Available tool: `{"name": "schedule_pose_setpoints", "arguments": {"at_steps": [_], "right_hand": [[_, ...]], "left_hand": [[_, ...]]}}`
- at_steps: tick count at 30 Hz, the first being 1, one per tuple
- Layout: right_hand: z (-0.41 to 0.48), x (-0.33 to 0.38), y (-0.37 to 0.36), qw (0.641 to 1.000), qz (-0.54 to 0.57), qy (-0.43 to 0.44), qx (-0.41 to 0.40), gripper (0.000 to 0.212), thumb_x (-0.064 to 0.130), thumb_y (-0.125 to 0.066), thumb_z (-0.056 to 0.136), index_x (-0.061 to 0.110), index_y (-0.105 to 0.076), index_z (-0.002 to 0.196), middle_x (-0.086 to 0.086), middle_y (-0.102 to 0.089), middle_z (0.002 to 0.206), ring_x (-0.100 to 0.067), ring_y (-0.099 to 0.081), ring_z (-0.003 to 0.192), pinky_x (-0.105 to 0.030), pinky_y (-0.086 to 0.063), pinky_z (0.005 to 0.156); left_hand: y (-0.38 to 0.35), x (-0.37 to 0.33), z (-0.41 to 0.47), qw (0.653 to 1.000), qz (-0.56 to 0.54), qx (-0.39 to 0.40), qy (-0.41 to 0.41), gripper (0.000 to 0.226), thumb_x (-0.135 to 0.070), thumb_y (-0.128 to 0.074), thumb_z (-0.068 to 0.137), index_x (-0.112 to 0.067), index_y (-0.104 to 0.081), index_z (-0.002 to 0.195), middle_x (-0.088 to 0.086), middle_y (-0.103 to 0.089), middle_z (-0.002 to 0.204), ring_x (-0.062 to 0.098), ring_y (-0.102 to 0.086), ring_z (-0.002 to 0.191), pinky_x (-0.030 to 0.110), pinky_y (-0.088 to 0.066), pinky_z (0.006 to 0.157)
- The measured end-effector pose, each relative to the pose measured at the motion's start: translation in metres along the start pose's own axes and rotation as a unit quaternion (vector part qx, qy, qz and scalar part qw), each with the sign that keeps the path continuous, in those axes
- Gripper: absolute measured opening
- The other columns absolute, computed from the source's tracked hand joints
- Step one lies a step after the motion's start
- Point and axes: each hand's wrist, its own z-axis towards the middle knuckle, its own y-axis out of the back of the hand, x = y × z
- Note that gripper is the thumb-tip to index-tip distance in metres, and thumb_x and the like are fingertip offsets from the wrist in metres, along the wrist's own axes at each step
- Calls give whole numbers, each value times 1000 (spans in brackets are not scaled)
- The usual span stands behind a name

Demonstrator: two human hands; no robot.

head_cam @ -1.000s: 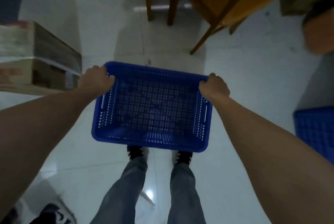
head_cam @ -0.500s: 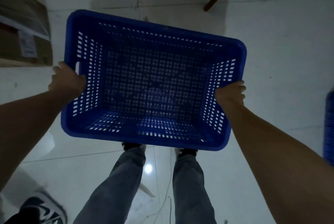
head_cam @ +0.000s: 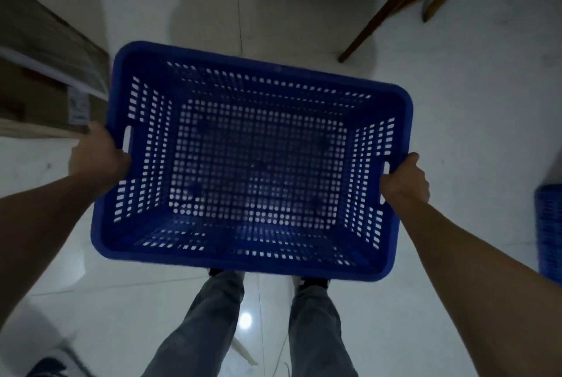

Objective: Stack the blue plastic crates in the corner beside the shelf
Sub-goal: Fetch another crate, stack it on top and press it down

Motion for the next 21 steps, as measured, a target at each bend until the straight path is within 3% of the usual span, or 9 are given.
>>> {"name": "schedule_pose_setpoints", "arguments": {"at_steps": [3,6,9,11,14,16,18,21], "right_hand": [[-26,16,56,999,0,32,-3,52,20,-64,90,5,-37,132,-23,-64,116,-38,-64,90,-39,-47,66],[-60,37,130,999,4,47,-14,45,22,-63,91,7,-40,127,-20,-64,113,-29,-55,77,-36,-45,63],[-122,56,246,993,43,91,-57,41,23,-61,90,8,-43,124,-17,-64,114,-28,-54,77,-36,-44,64],[-145,57,284,992,18,96,-77,39,23,-61,89,9,-45,122,-16,-64,111,-29,-55,78,-37,-46,66],[-156,64,314,992,-20,96,-85,38,27,-61,89,11,-48,121,-14,-63,109,-31,-56,81,-37,-46,67],[-186,61,368,987,-22,112,-110,33,29,-60,89,13,-51,116,-12,-62,103,-30,-57,80,-37,-46,66],[-210,64,419,982,-27,127,-136,29,32,-59,91,13,-54,112,-10,-60,94,-29,-57,76,-36,-47,65],[-251,65,487,979,-35,146,-137,27,33,-57,95,10,-53,108,-10,-57,89,-27,-57,72,-35,-48,58]], "left_hand": [[60,3,-24,1000,-18,-11,-12,41,-14,-64,91,3,-40,119,39,-61,111,56,-62,96,60,-53,77],[132,2,-49,998,-60,-34,1,46,-40,-59,98,0,-40,113,34,-63,106,51,-65,90,54,-53,70],[244,18,-90,987,-142,-67,-33,47,-46,-62,89,-7,-44,109,24,-66,99,43,-67,82,47,-54,66],[284,17,-120,981,-172,-72,-54,45,-46,-64,85,-9,-49,104,18,-67,93,36,-65,75,44,-55,65],[313,3,-140,983,-148,-66,-84,24,-22,-68,89,-5,-56,101,14,-64,85,32,-62,72,40,-49,64],[356,6,-178,982,-129,-110,-86,23,-30,-68,85,-10,-63,95,9,-66,79,28,-63,67,38,-53,63],[395,15,-196,980,-106,-155,-61,37,-49,-61,82,-13,-66,89,8,-67,75,27,-64,63,37,-56,61],[442,23,-226,983,-91,-155,-43,44,-57,-56,83,-14,-64,90,9,-66,78,30,-64,64,40,-58,62]]}}
